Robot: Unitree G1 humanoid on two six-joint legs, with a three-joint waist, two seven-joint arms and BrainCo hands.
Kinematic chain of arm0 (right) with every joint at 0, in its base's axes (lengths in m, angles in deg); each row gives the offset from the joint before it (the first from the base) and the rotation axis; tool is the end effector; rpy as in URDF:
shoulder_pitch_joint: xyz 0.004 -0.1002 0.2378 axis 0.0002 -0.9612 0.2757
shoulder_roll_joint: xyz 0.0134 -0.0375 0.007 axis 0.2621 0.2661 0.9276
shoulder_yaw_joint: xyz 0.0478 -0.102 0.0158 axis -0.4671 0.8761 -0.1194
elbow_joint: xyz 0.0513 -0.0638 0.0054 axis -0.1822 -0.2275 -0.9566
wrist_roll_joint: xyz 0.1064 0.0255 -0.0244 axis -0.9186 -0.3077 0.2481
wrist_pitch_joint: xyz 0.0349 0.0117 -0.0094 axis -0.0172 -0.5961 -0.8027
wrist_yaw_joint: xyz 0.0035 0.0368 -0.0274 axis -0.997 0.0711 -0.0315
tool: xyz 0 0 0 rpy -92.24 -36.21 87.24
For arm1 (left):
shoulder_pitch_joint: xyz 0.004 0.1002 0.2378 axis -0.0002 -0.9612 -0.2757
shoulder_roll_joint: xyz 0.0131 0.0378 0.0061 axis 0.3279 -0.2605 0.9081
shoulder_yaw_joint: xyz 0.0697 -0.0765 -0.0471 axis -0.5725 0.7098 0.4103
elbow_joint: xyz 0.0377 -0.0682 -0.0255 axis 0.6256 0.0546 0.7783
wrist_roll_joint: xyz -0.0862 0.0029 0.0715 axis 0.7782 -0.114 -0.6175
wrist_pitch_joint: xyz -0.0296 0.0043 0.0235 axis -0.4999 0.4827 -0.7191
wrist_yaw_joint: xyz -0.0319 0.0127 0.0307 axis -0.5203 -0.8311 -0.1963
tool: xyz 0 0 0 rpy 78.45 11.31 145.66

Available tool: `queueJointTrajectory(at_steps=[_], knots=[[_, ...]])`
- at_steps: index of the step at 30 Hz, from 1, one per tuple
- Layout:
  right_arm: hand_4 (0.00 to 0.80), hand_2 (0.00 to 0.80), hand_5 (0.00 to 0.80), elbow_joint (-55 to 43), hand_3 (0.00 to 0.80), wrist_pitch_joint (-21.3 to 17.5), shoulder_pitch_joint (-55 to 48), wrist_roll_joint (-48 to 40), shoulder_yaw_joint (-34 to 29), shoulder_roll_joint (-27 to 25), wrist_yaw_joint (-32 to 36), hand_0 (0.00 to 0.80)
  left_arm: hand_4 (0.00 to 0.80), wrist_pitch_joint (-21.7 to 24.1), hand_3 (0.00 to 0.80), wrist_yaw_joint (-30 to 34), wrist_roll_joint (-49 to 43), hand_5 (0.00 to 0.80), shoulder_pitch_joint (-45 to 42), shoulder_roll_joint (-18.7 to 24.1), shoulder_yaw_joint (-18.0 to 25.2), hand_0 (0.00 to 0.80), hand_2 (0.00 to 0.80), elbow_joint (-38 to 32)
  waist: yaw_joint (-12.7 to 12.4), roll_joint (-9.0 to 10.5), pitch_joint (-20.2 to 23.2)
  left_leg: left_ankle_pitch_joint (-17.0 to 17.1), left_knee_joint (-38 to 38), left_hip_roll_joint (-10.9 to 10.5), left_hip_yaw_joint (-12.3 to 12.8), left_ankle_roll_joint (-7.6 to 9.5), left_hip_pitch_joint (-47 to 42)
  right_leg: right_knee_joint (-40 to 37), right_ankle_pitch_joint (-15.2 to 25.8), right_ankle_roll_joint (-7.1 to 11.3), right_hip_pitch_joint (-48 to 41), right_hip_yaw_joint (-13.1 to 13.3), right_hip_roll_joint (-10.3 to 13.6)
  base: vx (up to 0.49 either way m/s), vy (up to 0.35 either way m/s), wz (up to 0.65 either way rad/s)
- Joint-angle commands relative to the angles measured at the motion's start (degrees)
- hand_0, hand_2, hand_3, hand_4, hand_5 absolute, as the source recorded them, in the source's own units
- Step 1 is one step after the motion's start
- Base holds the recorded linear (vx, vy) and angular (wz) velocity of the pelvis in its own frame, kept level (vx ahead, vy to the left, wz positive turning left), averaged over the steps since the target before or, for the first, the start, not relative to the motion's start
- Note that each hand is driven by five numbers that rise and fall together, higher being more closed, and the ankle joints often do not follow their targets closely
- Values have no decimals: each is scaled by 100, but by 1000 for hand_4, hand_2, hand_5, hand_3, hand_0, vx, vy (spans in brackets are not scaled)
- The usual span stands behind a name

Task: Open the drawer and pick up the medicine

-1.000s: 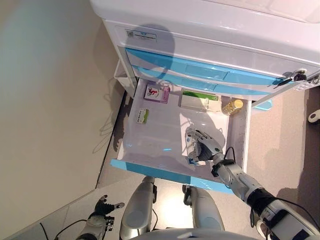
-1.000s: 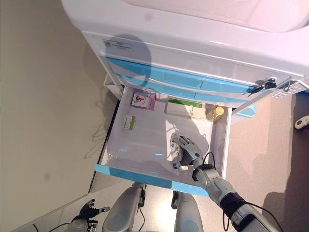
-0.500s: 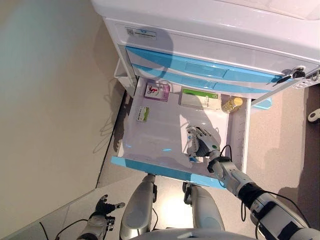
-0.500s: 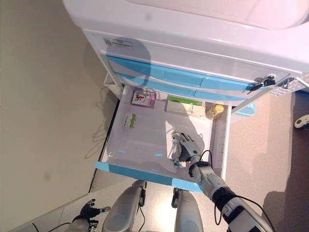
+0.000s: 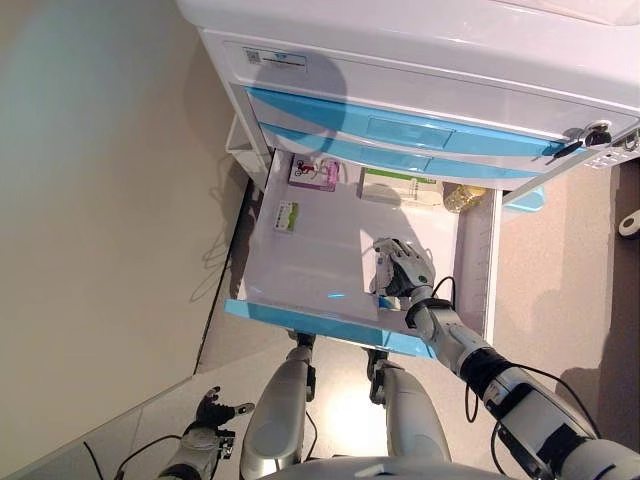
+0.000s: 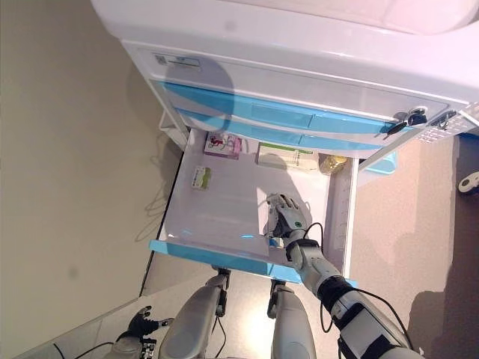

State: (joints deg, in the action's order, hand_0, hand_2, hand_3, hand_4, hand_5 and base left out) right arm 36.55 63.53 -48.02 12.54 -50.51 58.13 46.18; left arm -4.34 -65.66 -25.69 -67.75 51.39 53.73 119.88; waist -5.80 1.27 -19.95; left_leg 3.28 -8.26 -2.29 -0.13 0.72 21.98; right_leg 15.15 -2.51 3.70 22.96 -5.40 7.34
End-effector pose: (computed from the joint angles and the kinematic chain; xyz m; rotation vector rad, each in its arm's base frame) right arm 0.2754 -0.1528 -0.0183 -1.3060 -0.0581 0.1348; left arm 0.1068 0.2295 -0.1270 0.3388 1.0116 0.2245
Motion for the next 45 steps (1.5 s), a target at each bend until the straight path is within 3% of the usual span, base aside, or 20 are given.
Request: queueJointTrajectory(at_steps=[1,12,21,32,39,45], knots=[[0,0,0,106,0,142,-124,-84,128,-143,153,0,0,-45,0,-129,182,0,45,-90,-102,0,0,106,-34,-71,13,-378,-278,-367,-21,126,134,-247,589,195,-3,115,46,0,0,0],[0,0,0,-156,0,104,598,991,799,-536,356,0,0,31,0,-28,250,0,99,-86,-165,0,0,45,-124,-46,13,-350,-228,-378,-91,119,146,-261,591,198,3,84,60,0,0,0],[0,0,0,-430,0,-526,1720,1736,2280,-1548,1287,0,0,41,0,345,374,0,7,72,-172,0,0,153,-299,76,28,-360,-180,-369,-201,69,114,-258,500,192,-61,-18,57,11,-21,7],[0,0,0,-954,0,-1183,2774,1853,3446,-2056,1730,0,0,41,0,620,506,0,24,210,-201,0,0,194,-448,129,64,-383,-175,-358,-259,49,101,-271,450,189,-96,-40,28,12,-10,6],[0,0,0,-1226,0,-1304,2795,1631,3477,-2151,1806,0,0,38,0,644,502,0,52,213,-224,0,0,170,-433,108,89,-355,-163,-354,-241,54,127,-307,480,187,-64,-30,19,0,0,0],[0,0,0,-1514,0,-1053,1983,1000,2419,-2272,1417,0,0,26,0,542,419,0,49,143,-161,0,0,153,-353,114,57,-350,-178,-334,-176,62,155,-319,524,198,-31,25,6,0,0,0]])
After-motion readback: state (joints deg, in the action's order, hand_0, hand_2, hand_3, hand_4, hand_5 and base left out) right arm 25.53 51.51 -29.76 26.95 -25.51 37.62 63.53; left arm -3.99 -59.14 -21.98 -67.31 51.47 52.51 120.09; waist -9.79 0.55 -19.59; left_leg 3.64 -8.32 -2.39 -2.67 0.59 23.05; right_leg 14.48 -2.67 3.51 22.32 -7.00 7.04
